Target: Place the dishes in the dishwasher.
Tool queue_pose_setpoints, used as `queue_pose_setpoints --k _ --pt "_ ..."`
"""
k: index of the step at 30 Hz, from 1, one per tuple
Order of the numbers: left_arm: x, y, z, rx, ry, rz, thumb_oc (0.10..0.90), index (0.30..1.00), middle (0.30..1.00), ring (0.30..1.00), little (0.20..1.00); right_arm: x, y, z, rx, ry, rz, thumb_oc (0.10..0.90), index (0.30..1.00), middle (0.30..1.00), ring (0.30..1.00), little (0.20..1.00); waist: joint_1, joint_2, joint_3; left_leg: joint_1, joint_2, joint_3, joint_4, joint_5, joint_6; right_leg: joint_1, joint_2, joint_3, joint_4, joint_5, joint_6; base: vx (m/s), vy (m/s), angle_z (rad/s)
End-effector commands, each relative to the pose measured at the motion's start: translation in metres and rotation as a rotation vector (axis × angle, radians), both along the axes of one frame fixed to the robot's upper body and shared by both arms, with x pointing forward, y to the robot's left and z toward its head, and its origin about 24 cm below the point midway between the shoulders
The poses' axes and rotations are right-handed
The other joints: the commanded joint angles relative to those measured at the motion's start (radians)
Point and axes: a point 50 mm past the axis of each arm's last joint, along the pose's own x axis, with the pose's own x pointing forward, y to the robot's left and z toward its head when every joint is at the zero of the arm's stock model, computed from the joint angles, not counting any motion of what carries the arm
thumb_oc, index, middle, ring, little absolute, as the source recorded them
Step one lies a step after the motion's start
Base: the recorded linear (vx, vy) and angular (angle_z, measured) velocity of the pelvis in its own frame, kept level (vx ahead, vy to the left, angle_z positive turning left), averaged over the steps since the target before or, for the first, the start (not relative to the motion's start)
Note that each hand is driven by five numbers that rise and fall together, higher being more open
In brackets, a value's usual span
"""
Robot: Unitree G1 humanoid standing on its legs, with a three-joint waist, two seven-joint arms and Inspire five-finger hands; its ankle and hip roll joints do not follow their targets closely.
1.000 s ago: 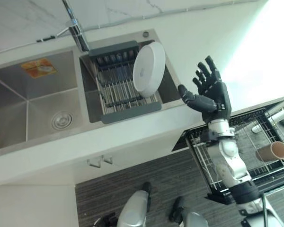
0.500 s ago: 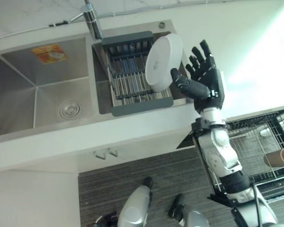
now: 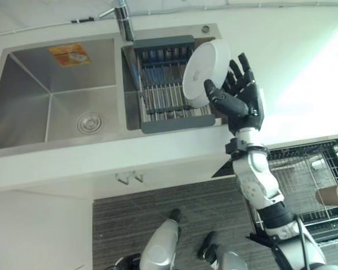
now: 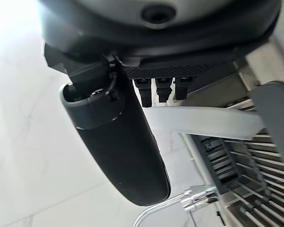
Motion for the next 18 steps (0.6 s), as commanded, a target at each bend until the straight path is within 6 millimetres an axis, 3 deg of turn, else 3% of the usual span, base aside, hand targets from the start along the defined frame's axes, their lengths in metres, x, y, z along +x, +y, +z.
queue_pose_setpoints --k 1,12,18 --pt "-0.026 0.008 -0.003 0.038 0.068 -0.056 0.800 0.900 0.900 0.900 0.900 -0.007 0.006 0.068 0.066 -0.286 0.023 0.800 0.900 0.900 0.900 0.900 0.009 0.011 -0.027 0.013 0.030 -0.001 -0.025 -0.045 -0.009 0.031 -0.031 0.044 -0.016 -0.027 0.047 0.00 0.014 0.03" --pt "-0.021 0.009 -0.001 0.041 0.050 -0.076 0.800 0.900 0.900 0.900 0.900 -0.005 0.006 0.076 0.077 -0.307 0.026 0.800 0.900 0.900 0.900 0.900 0.021 0.020 -0.004 -0.003 0.026 -0.016 -0.025 -0.038 -0.008 0.021 -0.037 0.042 -0.016 -0.023 0.047 0.00 0.001 0.01" --pt "-0.017 0.010 -0.001 0.039 0.045 -0.087 0.800 0.900 0.900 0.900 0.900 0.009 0.007 0.071 0.069 -0.204 0.062 0.800 0.900 0.900 0.900 0.900 0.028 0.028 0.010 -0.012 0.024 -0.024 -0.025 -0.029 -0.010 0.015 -0.043 0.041 -0.016 -0.020 0.046 0.00 0.000 0.00"
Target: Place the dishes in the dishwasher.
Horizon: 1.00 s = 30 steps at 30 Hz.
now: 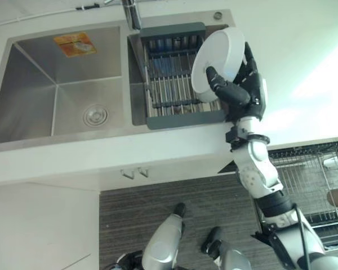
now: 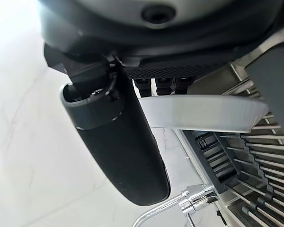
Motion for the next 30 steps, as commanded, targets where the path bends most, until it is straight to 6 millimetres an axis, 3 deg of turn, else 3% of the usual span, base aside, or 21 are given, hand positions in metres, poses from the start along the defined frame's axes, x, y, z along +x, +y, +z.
queue_pose_setpoints --k 1,5,7,18,23,30 --pt "-0.023 0.013 -0.002 0.038 0.062 -0.043 0.800 0.900 0.900 0.900 0.900 -0.001 0.001 0.044 0.019 -0.162 0.034 0.800 0.900 0.900 0.900 0.900 0.006 0.002 -0.033 -0.008 0.032 -0.017 -0.024 -0.031 -0.012 0.018 -0.036 0.042 -0.014 -0.019 0.045 0.00 0.000 0.00" --pt "-0.022 0.013 -0.002 0.038 0.058 -0.052 0.800 0.900 0.900 0.900 0.900 0.004 -0.001 0.044 -0.003 -0.143 0.014 0.800 0.900 0.900 0.900 0.900 0.010 0.008 -0.026 -0.013 0.031 -0.019 -0.024 -0.029 -0.012 0.015 -0.041 0.039 -0.014 -0.016 0.046 0.00 0.000 0.00" --pt "-0.020 0.013 -0.001 0.037 0.053 -0.052 0.800 0.900 0.900 0.900 0.900 0.005 -0.001 0.046 -0.026 -0.143 -0.002 0.400 0.300 0.300 0.300 0.300 0.011 0.009 -0.020 -0.018 0.031 -0.018 -0.024 -0.028 -0.012 0.011 -0.043 0.039 -0.014 -0.014 0.048 -0.01 0.007 0.02" --pt "-0.015 0.014 0.000 0.043 0.037 -0.063 0.800 0.900 0.900 0.900 0.900 0.008 -0.010 0.054 -0.074 -0.185 -0.123 0.400 0.300 0.300 0.300 0.300 0.019 0.007 -0.011 -0.031 0.032 -0.015 -0.024 -0.026 -0.011 0.004 -0.048 0.034 -0.014 -0.014 0.050 0.00 0.001 0.00" --pt "-0.020 0.012 -0.002 0.042 0.047 -0.061 0.800 0.900 0.900 0.900 0.900 -0.005 -0.018 0.059 -0.034 -0.315 -0.282 0.400 0.300 0.300 0.300 0.300 0.016 0.007 -0.029 -0.027 0.035 -0.009 -0.024 -0.031 -0.013 0.009 -0.043 0.032 -0.014 -0.020 0.049 -0.02 -0.007 0.01" --pt "-0.028 0.011 -0.004 0.042 0.056 -0.072 0.800 0.900 0.900 0.900 0.900 -0.027 -0.014 0.060 -0.003 -0.478 -0.315 0.400 0.300 0.300 0.300 0.300 0.004 0.008 -0.074 -0.013 0.046 0.003 -0.024 -0.041 -0.020 0.021 -0.036 0.027 -0.014 -0.034 0.047 -0.08 -0.054 -0.03"
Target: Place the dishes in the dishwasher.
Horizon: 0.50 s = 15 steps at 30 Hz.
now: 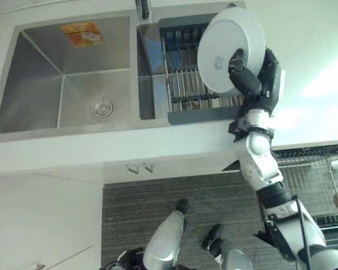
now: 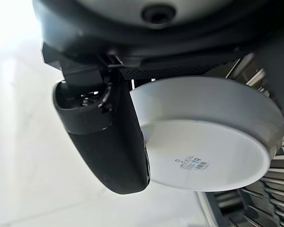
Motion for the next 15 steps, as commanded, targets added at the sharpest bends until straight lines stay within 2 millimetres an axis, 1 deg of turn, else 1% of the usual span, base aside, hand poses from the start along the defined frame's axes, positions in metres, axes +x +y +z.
queue_pose_setpoints --k 1,5,7,8,11,15 --pt "-0.038 0.012 -0.006 0.048 0.101 -0.056 0.800 0.900 0.900 0.900 0.900 -0.035 0.003 0.053 0.041 -0.431 0.050 0.400 0.300 0.300 0.300 0.300 -0.011 -0.001 -0.114 0.008 0.056 0.012 -0.024 -0.072 -0.032 0.045 -0.029 0.026 -0.012 -0.050 0.038 -0.09 -0.115 -0.09" --pt "-0.043 0.009 -0.008 0.053 0.121 -0.057 0.800 0.900 0.900 0.900 0.900 -0.046 0.009 0.048 0.078 -0.478 0.111 0.400 0.300 0.300 0.300 0.300 -0.027 -0.006 -0.151 0.024 0.069 0.030 -0.024 -0.081 -0.040 0.057 -0.023 0.029 -0.012 -0.062 0.036 -0.08 -0.092 -0.16" --pt "-0.046 0.006 -0.009 0.059 0.138 -0.063 0.800 0.900 0.900 0.900 0.900 -0.055 0.013 0.049 0.089 -0.520 0.163 0.400 0.300 0.300 0.300 0.300 -0.049 -0.005 -0.182 0.044 0.085 0.053 -0.024 -0.088 -0.046 0.067 -0.013 0.040 -0.012 -0.072 0.029 -0.11 -0.130 -0.23" --pt "-0.048 0.006 -0.010 0.061 0.143 -0.066 0.800 0.900 0.900 0.900 0.900 -0.058 0.012 0.049 0.103 -0.529 0.171 0.400 0.300 0.300 0.300 0.300 -0.056 -0.005 -0.190 0.050 0.089 0.058 -0.024 -0.091 -0.047 0.071 -0.008 0.044 -0.012 -0.075 0.026 -0.14 -0.170 -0.40" --pt "-0.051 0.002 -0.012 0.063 0.170 -0.065 0.800 0.900 0.900 0.900 0.900 -0.069 0.004 0.047 0.145 -0.559 0.167 0.400 0.300 0.300 0.300 0.300 -0.098 -0.010 -0.223 0.082 0.109 0.085 -0.024 -0.103 -0.054 0.089 0.012 0.066 -0.012 -0.085 0.018 -0.10 -0.128 -0.40" --pt "-0.050 0.001 -0.012 0.076 0.185 -0.094 0.800 0.900 0.900 0.900 0.900 -0.076 -0.006 0.044 0.143 -0.575 0.130 0.400 0.300 0.300 0.300 0.300 -0.135 -0.015 -0.242 0.089 0.121 0.097 -0.024 -0.106 -0.058 0.092 0.026 0.081 -0.012 -0.088 0.014 -0.07 -0.086 -0.29"
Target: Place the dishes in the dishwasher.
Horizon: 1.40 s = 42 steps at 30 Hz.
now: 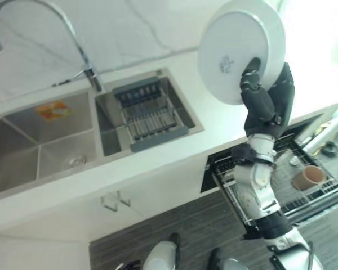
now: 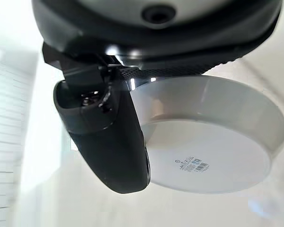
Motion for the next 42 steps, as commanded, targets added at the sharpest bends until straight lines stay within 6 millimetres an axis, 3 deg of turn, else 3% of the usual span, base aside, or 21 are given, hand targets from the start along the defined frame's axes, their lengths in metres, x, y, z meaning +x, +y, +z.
queue_pose_setpoints --k 1,3,9,17,24,32,42 --pt "-0.018 -0.001 -0.004 0.037 0.084 -0.071 0.800 0.900 0.900 0.900 0.900 -0.023 -0.005 0.063 0.025 -0.380 0.013 0.400 0.300 0.300 0.300 0.300 0.025 -0.023 -0.012 -0.026 0.023 -0.011 0.040 -0.107 -0.012 0.068 -0.048 -0.007 -0.005 -0.086 0.057 -0.05 -0.090 -0.20" --pt "-0.016 -0.002 -0.004 0.038 0.093 -0.092 0.800 0.900 0.900 0.900 0.900 -0.031 -0.024 0.057 0.064 -0.382 -0.050 0.400 0.300 0.300 0.300 0.300 -0.013 -0.026 -0.020 -0.010 0.042 0.016 0.040 -0.114 -0.019 0.076 -0.040 0.009 -0.005 -0.090 0.056 -0.06 -0.111 -0.14" --pt "-0.012 -0.007 -0.005 0.026 0.112 -0.093 0.800 0.900 0.900 0.900 0.900 -0.042 -0.050 0.046 0.014 -0.332 -0.137 0.400 0.300 0.300 0.300 0.300 -0.078 -0.031 -0.022 0.005 0.066 0.047 0.040 -0.122 -0.030 0.068 -0.031 0.041 -0.005 -0.089 0.057 -0.02 -0.057 -0.30" --pt "-0.004 -0.012 -0.004 0.005 0.102 -0.081 0.800 0.900 0.900 0.900 0.900 -0.037 -0.071 -0.015 -0.084 -0.080 -0.100 0.400 0.300 0.300 0.300 0.300 -0.145 -0.040 -0.010 0.007 0.101 0.073 0.040 -0.107 -0.045 0.039 -0.013 0.084 -0.005 -0.084 0.052 -0.02 -0.039 -0.28" --pt "0.007 -0.015 -0.002 -0.005 0.078 -0.080 0.800 0.900 0.900 0.900 0.900 -0.032 -0.076 -0.041 -0.102 -0.004 -0.151 0.400 0.300 0.300 0.300 0.300 -0.150 -0.029 0.023 -0.009 0.101 0.066 0.040 -0.097 -0.046 0.018 -0.015 0.077 -0.005 -0.076 0.045 -0.01 0.002 -0.04" --pt "0.015 -0.014 0.000 -0.018 0.053 -0.091 0.800 0.900 0.900 0.900 0.900 -0.017 -0.069 -0.047 -0.211 0.075 -0.140 0.400 0.300 0.300 0.300 0.300 -0.134 -0.010 0.064 -0.023 0.080 0.053 0.040 -0.095 -0.042 0.007 -0.041 0.049 -0.005 -0.060 0.046 0.00 0.047 0.03" --pt "0.018 -0.004 0.003 -0.026 0.043 -0.051 0.800 0.900 0.900 0.900 0.900 0.004 -0.078 -0.059 -0.334 0.227 -0.171 0.400 0.300 0.300 0.300 0.300 -0.101 0.000 0.105 -0.026 0.036 0.022 0.040 -0.103 -0.014 0.006 -0.062 0.045 -0.005 -0.038 0.054 0.06 0.056 0.10"
